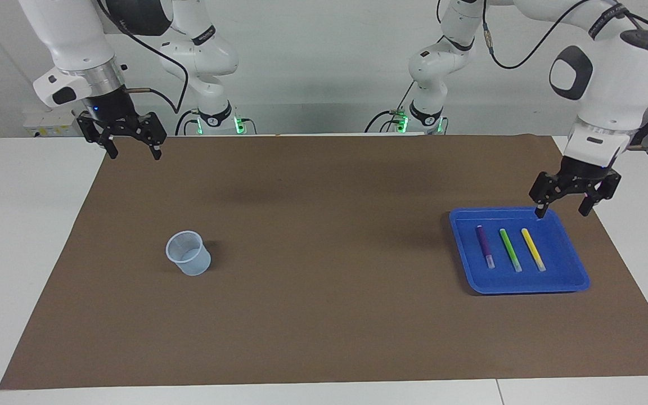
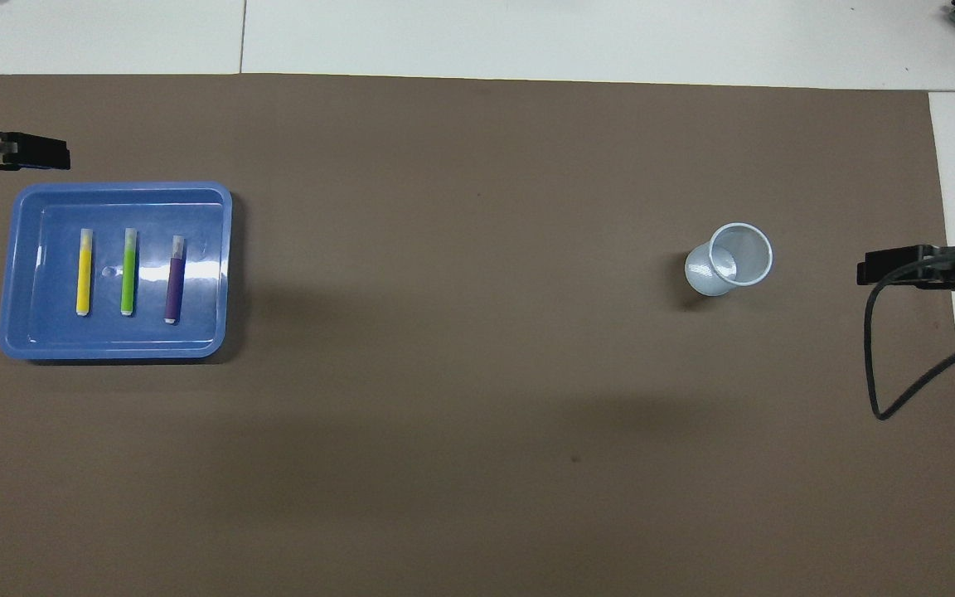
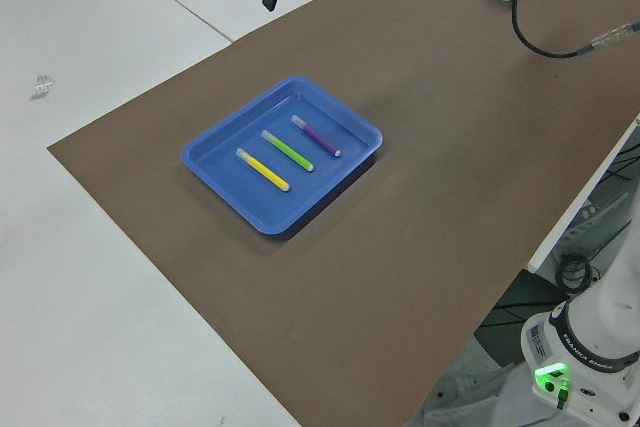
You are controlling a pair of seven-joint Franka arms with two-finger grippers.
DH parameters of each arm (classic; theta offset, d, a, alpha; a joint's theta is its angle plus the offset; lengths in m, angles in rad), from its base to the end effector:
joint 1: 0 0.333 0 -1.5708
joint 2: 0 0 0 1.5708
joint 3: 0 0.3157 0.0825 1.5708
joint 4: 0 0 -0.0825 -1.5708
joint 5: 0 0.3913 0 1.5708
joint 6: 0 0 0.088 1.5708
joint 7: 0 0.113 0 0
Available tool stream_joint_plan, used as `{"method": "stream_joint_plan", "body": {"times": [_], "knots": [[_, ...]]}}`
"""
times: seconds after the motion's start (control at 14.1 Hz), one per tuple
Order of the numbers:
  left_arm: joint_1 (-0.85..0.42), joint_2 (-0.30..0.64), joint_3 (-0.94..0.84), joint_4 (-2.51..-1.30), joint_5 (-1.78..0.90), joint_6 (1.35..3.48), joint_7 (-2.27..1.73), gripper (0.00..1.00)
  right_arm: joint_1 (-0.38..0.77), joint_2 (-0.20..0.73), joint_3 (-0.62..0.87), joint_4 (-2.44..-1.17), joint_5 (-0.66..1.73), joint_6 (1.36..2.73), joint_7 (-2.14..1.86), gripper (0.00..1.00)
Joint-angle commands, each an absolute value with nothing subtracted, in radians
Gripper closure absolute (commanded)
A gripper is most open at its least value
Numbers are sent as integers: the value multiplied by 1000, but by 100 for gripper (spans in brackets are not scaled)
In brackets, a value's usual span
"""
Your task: Right arm passes pens to left for tray arrangement
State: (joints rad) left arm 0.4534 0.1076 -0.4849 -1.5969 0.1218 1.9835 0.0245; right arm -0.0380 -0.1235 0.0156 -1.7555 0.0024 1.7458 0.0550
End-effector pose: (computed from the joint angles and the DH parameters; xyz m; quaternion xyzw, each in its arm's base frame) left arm 0.6277 0.0029 0.5907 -0.9880 0.0389 -0.1453 0.0336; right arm 0.5387 -0.0114 0.6126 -0.9976 0.0388 -0.0569 0.0012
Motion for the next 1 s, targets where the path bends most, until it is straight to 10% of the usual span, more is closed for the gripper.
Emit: {"method": "stream_joint_plan", "body": {"times": [0.0, 0.92], "knots": [[448, 20, -485, -1617, 118, 1867, -3, 1, -46, -138, 25, -1766, 11, 1756, 41, 0], [445, -37, -485, -1632, 54, 1736, -149, 0, -43, -127, 37, -1764, 11, 1775, -6, 0]]}}
